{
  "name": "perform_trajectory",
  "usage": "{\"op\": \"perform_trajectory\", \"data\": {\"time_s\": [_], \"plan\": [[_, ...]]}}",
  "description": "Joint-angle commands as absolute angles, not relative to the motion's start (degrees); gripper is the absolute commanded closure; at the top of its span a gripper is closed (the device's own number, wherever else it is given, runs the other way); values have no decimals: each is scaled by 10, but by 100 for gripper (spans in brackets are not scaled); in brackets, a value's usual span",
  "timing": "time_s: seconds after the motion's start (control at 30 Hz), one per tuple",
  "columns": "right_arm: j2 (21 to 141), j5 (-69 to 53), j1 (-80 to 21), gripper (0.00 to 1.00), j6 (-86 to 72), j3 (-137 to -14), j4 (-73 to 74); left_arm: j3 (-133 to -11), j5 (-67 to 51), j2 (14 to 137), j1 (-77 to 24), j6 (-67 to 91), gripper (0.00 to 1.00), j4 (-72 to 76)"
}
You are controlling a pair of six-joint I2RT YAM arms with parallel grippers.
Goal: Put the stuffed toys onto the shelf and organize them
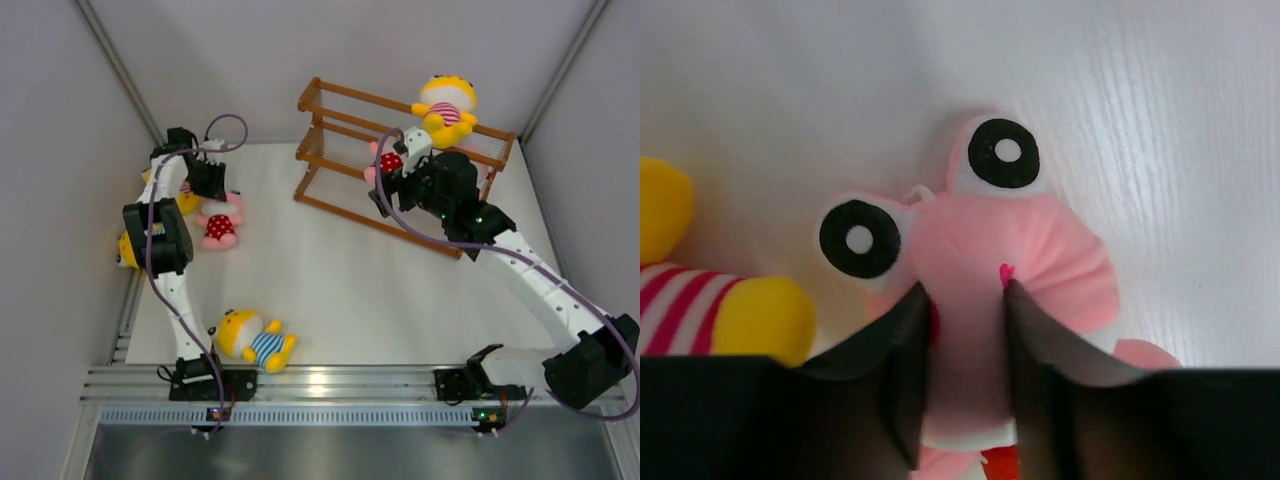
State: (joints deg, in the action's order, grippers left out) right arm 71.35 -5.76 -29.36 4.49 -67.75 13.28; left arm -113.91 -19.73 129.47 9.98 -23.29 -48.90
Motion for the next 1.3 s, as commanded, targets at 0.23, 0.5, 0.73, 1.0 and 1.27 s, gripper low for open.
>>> {"op": "perform_trajectory", "data": {"time_s": [0.23,0.5,0.73,1.0,1.27], "plan": [[678,-68,-361,19,58,-729,148,-1003,-310,1138,98,-209,100,-505],[715,-45,-510,20,145,-701,51,-913,-353,955,96,-94,100,-505],[870,-11,-652,14,221,-790,17,-860,-362,851,88,-73,100,-522],[985,-11,-682,12,243,-889,13,-852,-383,810,87,-74,100,-548],[1046,-18,-686,13,243,-921,27,-860,-393,810,87,-68,100,-548]]}}
